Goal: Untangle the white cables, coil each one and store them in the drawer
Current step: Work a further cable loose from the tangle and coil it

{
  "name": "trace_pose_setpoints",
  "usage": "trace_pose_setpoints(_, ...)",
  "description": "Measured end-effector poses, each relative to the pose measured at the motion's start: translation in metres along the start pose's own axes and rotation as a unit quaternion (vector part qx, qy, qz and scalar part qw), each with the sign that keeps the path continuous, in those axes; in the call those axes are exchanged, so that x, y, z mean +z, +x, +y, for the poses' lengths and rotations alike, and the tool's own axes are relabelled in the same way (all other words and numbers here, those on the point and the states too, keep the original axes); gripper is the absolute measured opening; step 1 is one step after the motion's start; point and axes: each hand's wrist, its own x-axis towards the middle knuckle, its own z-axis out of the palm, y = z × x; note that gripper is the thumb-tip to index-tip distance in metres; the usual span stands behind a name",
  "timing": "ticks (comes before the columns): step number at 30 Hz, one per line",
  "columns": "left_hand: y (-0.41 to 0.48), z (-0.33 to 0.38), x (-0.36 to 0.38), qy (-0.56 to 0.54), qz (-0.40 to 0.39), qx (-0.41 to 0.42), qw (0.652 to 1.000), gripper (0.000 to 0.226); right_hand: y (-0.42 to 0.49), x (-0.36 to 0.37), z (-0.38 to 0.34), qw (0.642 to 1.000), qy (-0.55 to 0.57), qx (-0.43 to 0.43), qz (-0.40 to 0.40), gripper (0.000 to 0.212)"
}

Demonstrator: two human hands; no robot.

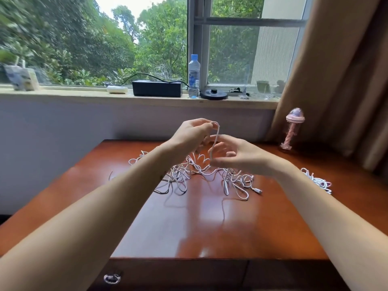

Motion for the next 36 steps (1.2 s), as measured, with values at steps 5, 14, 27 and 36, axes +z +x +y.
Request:
trace_pose_setpoints(5, 0.003, 0.009, -0.004, -0.007, -0.028, 0.024, 0.999, 0.022, 0.008, -0.001, -0.016, 0.991, 0.064, -0.044, 0.110, 0.026)
trace_pose_setpoints(14, 0.000, 0.001, -0.014, 0.165, -0.052, 0.079, 0.982, 0.028, 0.005, -0.013, -0.032, 0.952, 0.148, -0.039, 0.266, 0.020)
trace_pose_setpoints(27, -0.004, -0.015, -0.045, 0.243, 0.015, 0.100, 0.965, 0.017, 0.006, -0.025, -0.008, 0.947, 0.039, 0.036, 0.318, 0.016)
trace_pose_setpoints(36, -0.002, 0.010, -0.024, 0.270, -0.035, 0.119, 0.955, 0.014, 0.009, -0.013, -0.015, 0.929, -0.229, -0.082, 0.278, 0.059)
